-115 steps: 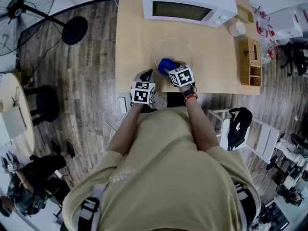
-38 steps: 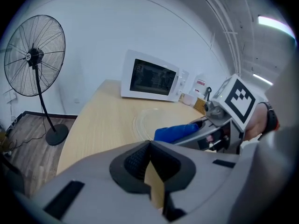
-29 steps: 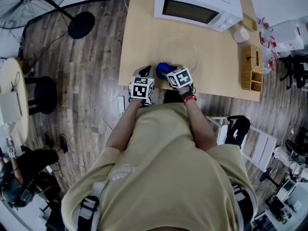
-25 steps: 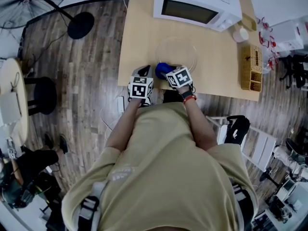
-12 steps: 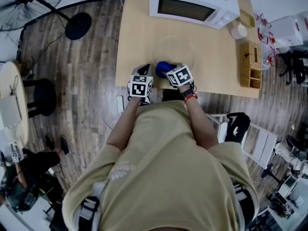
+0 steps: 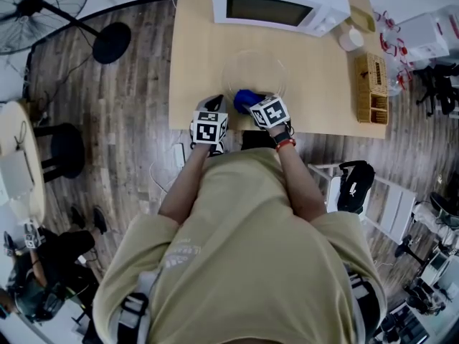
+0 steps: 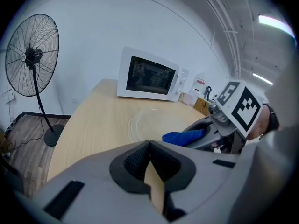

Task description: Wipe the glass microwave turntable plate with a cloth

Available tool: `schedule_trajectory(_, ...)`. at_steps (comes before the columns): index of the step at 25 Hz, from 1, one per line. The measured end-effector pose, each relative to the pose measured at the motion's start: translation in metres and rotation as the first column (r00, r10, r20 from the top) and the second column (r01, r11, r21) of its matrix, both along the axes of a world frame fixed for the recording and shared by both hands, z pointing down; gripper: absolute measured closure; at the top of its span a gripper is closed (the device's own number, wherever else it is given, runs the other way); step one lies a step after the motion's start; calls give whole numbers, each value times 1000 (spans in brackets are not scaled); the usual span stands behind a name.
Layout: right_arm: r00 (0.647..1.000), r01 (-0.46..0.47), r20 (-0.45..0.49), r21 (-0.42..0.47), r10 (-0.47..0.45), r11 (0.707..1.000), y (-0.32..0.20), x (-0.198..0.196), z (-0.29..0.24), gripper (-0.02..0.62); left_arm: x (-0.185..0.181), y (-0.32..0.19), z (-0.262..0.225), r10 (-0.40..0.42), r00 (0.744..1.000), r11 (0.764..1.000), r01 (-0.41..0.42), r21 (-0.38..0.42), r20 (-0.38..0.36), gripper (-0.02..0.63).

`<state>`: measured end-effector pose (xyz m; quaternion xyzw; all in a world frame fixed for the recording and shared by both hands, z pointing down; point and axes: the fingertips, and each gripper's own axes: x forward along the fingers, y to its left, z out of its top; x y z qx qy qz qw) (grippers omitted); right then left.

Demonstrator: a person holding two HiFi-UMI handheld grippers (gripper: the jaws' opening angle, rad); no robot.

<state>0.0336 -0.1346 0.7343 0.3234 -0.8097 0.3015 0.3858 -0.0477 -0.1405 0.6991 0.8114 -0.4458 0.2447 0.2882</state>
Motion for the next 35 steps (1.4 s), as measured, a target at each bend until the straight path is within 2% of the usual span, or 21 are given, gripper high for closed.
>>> schedule_trajectory(20,997,-64,-33,22,64,998,7,59,1,380,30,5,4,80,997,997,-80,-13,8,586)
schedule_trajectory(31,981,-184,-55,31,186,982,3,112,1,379,27,9,2,84,996,996,-84,-17,20,586)
schedule_trajectory(35,975,-213,-50,34,214,977,3,117,1,379,24,7,0,85,996,996,-84,-10,18,586)
